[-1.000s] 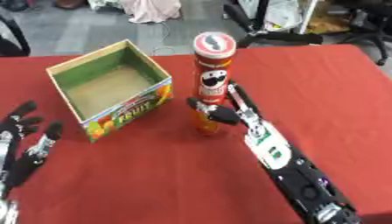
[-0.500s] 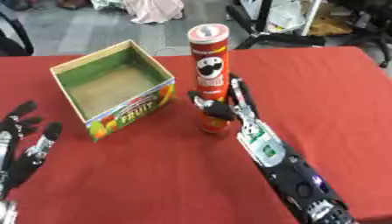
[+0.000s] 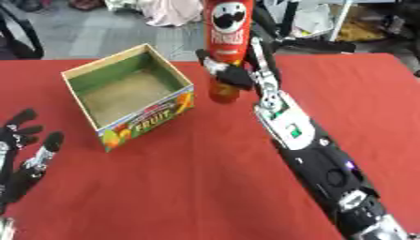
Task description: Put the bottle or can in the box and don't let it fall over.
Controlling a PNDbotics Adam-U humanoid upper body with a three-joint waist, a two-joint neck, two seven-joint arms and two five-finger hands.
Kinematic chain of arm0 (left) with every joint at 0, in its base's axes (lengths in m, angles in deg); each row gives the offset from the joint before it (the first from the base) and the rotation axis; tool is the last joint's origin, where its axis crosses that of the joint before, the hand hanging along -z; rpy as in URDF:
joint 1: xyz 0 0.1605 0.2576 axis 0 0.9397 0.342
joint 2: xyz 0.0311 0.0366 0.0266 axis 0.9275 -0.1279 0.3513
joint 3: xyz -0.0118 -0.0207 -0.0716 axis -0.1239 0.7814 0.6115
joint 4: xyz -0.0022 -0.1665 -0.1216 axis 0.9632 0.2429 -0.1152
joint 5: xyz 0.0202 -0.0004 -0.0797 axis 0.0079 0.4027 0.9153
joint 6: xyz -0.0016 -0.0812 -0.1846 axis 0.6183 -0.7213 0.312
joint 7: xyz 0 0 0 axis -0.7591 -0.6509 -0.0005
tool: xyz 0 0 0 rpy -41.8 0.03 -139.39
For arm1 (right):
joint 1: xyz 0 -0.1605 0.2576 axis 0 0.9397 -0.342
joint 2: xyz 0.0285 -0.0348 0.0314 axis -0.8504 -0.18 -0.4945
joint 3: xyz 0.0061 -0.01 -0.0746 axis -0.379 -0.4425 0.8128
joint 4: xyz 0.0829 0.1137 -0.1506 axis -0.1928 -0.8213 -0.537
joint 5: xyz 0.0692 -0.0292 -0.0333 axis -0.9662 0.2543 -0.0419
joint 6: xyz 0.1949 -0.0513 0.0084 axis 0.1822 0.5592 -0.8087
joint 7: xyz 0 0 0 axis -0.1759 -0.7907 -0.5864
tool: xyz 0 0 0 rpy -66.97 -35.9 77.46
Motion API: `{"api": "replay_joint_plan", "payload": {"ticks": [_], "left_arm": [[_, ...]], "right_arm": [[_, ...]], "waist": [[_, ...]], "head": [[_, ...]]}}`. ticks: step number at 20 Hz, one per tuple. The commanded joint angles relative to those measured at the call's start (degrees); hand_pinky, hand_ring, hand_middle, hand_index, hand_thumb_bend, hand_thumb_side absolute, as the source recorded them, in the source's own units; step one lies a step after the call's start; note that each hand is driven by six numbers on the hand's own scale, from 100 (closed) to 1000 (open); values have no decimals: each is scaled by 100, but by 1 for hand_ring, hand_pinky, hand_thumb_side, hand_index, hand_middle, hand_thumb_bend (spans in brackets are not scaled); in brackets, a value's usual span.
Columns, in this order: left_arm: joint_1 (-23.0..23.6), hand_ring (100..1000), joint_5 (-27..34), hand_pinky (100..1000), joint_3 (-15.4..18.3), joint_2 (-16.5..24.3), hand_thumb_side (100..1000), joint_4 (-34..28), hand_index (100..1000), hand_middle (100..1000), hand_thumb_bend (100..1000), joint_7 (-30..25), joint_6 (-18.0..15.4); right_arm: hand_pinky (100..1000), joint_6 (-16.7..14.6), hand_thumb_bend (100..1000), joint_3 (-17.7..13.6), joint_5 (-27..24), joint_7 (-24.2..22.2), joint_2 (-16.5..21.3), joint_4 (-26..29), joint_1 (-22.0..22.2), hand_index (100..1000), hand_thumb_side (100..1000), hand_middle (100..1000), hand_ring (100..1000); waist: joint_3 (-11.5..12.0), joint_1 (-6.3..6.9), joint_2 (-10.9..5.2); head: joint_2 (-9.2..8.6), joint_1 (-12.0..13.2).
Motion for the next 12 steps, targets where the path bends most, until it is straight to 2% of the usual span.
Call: {"api": "replay_joint_plan", "payload": {"ticks": [1,5,8,10,11,12], "left_arm": [[-163,817,39,836,-100,-12,781,-115,940,867,649,-96,-41],[-387,817,108,837,-295,-84,780,-134,941,867,648,-271,-110],[-545,817,157,837,-426,-110,781,-157,941,867,648,-398,-159],[-611,817,176,837,-481,-118,782,-168,941,867,647,-457,-177],[-633,817,184,837,-502,-119,782,-173,941,867,646,-481,-184],[-648,817,190,837,-519,-119,783,-177,941,867,646,-501,-190]], "right_arm": [[482,-19,100,-24,-184,-223,177,-13,-381,415,100,305,380],[491,-176,100,-83,-271,-786,158,-723,-721,441,100,329,404],[518,-358,100,-173,-1,-1056,109,-1212,-842,472,100,359,436],[564,-514,100,-247,304,-1080,78,-1459,-892,530,100,418,491],[588,-600,100,-290,480,-1043,63,-1567,-911,587,197,473,545],[618,-695,240,-336,675,-962,53,-1657,-924,682,334,552,628]], "waist": [[161,22,-14],[685,9,102],[1071,-20,201],[1250,-41,258],[1316,-49,280],[1372,-55,299]], "head": [[-195,-286],[-434,-820],[-572,-1194],[-636,-1387],[-659,-1459],[-674,-1523]]}}
